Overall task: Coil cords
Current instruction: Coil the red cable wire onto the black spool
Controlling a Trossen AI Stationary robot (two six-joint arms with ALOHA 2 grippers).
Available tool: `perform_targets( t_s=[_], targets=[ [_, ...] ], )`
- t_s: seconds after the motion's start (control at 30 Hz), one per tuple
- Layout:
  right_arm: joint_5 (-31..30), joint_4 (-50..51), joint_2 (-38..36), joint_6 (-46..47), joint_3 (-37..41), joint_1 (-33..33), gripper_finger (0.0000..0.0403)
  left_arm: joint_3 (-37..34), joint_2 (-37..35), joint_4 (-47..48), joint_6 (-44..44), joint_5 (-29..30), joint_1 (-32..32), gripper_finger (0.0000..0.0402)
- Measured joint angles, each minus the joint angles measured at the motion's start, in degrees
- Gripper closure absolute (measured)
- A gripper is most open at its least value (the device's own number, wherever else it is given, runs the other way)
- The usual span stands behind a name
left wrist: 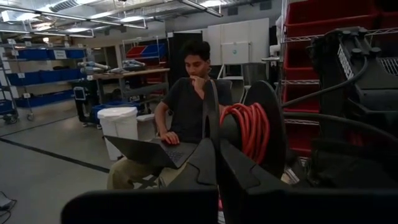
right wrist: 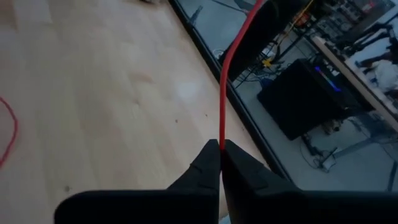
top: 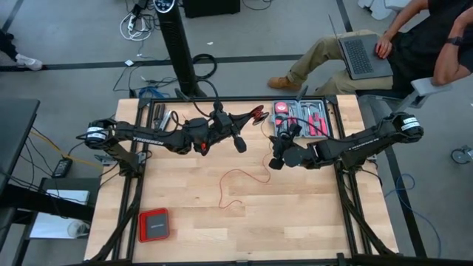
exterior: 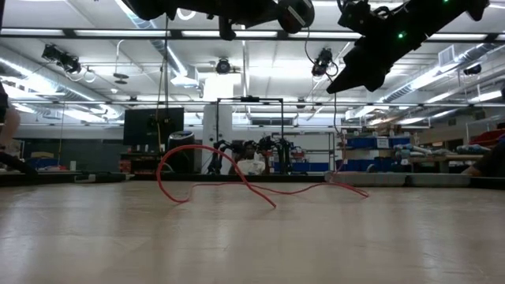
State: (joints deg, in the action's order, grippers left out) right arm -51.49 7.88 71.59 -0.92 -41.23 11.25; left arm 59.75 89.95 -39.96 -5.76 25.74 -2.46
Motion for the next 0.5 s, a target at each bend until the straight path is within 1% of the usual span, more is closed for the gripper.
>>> perform_targets(
  t_s=[0.07, 0.17, 0.43, 0.5],
  targets=[
    [1.6, -0.9, 0.0, 0.6, 0.0, -0.1, 0.0399, 0.0, 0.0, 0.0, 0.0, 0.2, 0.0, 0.0401],
    [4.3, -6.5, 1.5, -0.2, 0.0, -0.7, 0.04, 0.0, 0.0, -0.2, 0.4, 0.6, 0.0, 0.0401],
    [5.0, -24.2, 10.2, -10.0, 0.0, -4.0, 0.0401, 0.0, 0.0, -3.7, 1.8, 0.7, 0.0, 0.0401],
    [6.7, -29.3, 11.2, -12.8, 0.0, -4.9, 0.0401, 0.0, 0.0, -4.0, 2.4, 0.8, 0.0, 0.0401]
  ],
)
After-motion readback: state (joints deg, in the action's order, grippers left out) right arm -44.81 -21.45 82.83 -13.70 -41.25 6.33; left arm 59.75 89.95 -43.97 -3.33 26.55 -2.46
